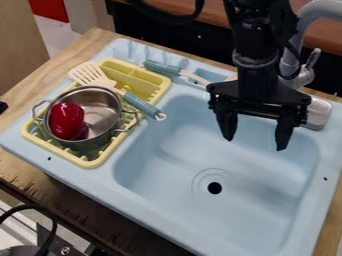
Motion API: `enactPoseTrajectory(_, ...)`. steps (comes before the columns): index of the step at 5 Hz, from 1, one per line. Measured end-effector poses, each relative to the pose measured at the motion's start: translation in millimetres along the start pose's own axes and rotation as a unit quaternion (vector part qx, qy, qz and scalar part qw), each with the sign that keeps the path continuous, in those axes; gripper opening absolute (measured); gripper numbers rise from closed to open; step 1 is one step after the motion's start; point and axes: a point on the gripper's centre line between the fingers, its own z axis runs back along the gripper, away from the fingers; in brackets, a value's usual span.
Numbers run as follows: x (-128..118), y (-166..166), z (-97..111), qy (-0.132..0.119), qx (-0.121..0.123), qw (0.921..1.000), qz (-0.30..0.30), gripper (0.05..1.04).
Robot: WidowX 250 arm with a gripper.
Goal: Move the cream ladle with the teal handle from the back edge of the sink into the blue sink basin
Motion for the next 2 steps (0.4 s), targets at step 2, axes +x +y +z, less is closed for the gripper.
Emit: enactPoseTrajectory(2, 1, 20, -3, 0.023, 0.005, 0.9979, 0.060, 1.000)
